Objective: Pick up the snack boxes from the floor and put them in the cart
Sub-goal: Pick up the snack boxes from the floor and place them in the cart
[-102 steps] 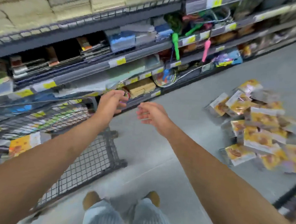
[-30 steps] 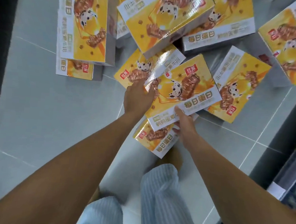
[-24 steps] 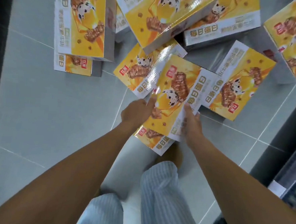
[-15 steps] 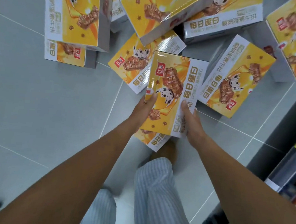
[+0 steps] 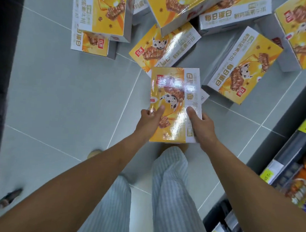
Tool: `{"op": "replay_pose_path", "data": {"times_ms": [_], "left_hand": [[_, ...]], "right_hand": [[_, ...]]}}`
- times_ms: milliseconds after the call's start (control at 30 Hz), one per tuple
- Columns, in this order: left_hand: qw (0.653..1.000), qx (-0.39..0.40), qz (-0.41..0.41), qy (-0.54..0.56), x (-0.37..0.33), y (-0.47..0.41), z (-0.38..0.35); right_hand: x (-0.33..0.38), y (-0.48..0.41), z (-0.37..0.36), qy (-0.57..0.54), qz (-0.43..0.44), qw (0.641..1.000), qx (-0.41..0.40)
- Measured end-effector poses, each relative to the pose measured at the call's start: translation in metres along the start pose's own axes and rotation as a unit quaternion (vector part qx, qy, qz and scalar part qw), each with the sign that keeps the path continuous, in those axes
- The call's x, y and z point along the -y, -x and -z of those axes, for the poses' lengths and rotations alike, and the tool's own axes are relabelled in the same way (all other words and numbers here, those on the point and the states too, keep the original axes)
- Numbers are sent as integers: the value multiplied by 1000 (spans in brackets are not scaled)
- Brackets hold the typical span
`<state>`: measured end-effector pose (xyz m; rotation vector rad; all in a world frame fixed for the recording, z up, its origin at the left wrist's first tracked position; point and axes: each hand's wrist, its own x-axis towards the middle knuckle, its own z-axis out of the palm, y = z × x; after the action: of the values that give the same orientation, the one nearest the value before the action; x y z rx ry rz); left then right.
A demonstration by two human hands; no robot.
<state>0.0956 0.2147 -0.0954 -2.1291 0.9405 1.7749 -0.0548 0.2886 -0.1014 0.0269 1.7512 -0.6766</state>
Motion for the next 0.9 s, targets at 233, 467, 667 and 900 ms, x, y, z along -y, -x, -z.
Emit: {"op": "replay_pose_path", "data": {"times_ms": [233,467,667,900], "left_hand": [[995,7,-77,-68,5,60,44],[982,8,-162,-101,16,136,125],[962,-4,-235,-137,15,205,208],[954,-18,-272,-121,32,286,284]], "right_hand": [[-6,86,-19,-37,20,997,-71],[4,185,-69,-71,83,991,-80],[13,270,-124,-100,131,983,-75],[35,371,-162,-78,167,981,-57]]}}
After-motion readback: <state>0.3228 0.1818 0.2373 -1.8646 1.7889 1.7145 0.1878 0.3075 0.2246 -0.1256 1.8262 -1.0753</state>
